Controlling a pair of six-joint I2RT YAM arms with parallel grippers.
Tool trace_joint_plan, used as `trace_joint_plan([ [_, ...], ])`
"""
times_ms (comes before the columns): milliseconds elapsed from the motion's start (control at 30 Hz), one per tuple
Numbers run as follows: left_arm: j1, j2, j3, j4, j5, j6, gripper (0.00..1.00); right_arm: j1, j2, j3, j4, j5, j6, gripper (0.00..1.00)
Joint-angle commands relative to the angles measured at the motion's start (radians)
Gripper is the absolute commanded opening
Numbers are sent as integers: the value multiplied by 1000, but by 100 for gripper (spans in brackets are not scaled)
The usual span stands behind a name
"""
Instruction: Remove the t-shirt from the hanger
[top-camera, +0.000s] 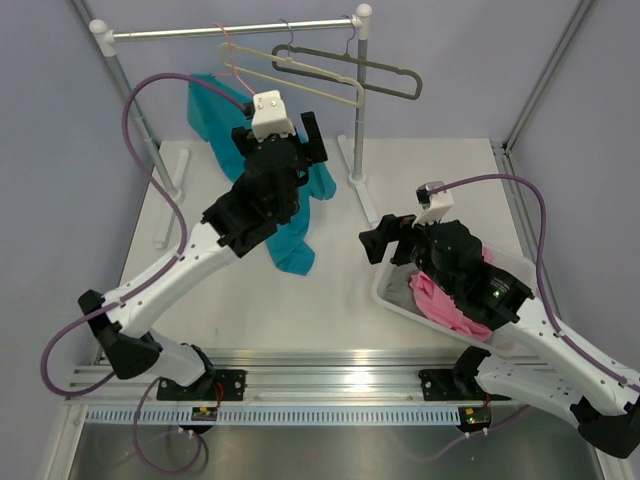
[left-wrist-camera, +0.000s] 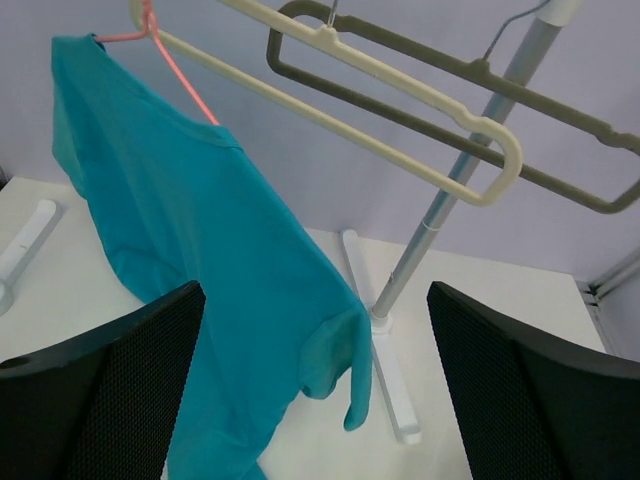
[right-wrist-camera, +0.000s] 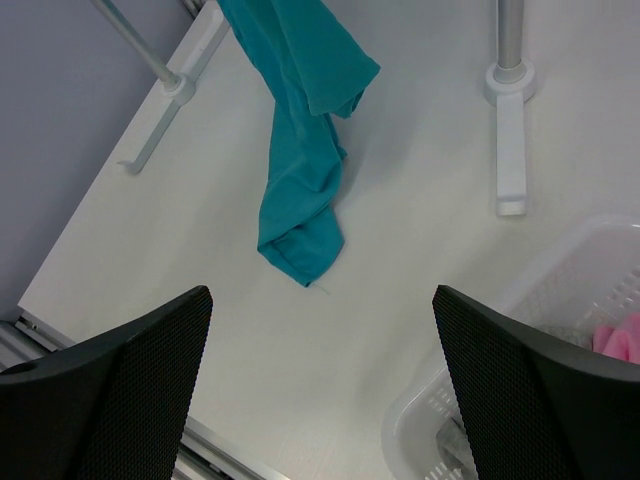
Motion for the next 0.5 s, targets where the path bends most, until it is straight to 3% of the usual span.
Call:
trace_joint_plan([
  [0,32,87,122,-33,-52,-44,94,10,-29,1,18,13,-33,99],
  [267,161,215,160,-47,-11,-156,87,10,-27,13,0,-9,-33,99],
  [467,232,264,141,-4,46,-118,85,8,-38,15,-2,-21,-35,99],
])
